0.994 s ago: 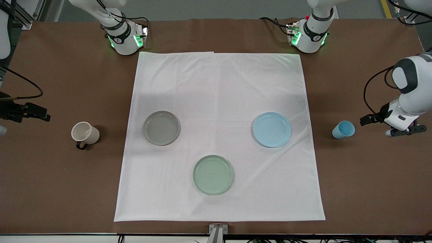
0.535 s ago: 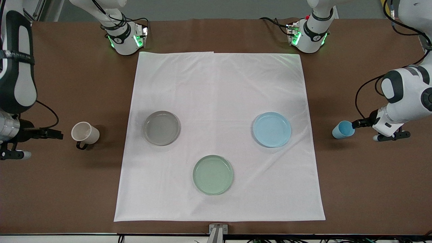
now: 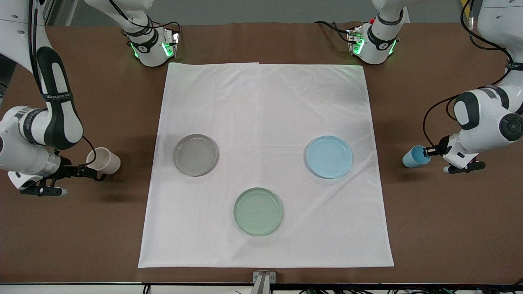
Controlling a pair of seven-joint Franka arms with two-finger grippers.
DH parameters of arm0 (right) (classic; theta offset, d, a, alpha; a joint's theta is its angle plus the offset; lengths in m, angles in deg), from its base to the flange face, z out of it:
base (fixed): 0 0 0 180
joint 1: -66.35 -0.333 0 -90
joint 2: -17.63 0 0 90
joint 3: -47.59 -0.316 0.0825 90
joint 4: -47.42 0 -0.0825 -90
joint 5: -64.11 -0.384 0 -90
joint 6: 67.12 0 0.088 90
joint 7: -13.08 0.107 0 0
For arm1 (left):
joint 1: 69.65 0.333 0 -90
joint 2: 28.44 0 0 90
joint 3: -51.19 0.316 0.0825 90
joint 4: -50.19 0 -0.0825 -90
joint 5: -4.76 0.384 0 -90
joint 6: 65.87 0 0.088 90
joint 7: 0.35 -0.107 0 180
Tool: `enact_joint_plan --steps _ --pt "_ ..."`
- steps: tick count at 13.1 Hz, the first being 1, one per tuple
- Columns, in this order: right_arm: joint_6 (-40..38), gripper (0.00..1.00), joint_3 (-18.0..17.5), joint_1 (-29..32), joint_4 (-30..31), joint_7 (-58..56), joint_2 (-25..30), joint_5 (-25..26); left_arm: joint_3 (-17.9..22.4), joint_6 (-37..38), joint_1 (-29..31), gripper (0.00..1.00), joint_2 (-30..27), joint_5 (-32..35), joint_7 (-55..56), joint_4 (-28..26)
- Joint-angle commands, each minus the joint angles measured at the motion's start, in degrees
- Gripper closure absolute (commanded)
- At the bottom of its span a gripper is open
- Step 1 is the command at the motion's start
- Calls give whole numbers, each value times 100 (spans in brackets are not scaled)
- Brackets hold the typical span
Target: Place blue cup in blue plate and white mug in gray plate
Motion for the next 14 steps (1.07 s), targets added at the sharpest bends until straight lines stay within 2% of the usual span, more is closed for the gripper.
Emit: enact_joint_plan --steps 1,5,9,12,14 --pt "403 0 -90 125 309 54 -67 10 -56 -38 -10 98 -13 -93 15 18" --pt "526 3 -99 134 310 54 -243 -17 -214 31 8 100 -118 -111 15 27" --pt "676 25 -107 161 284 63 -384 -35 -679 585 -1 100 -539 -137 619 80" --pt "685 39 -107 134 257 54 -437 -306 -1074 682 -1 100 -593 -137 1278 89" --pt "694 46 -107 134 240 54 -481 -307 -1355 682 -10 100 -584 -128 1787 115"
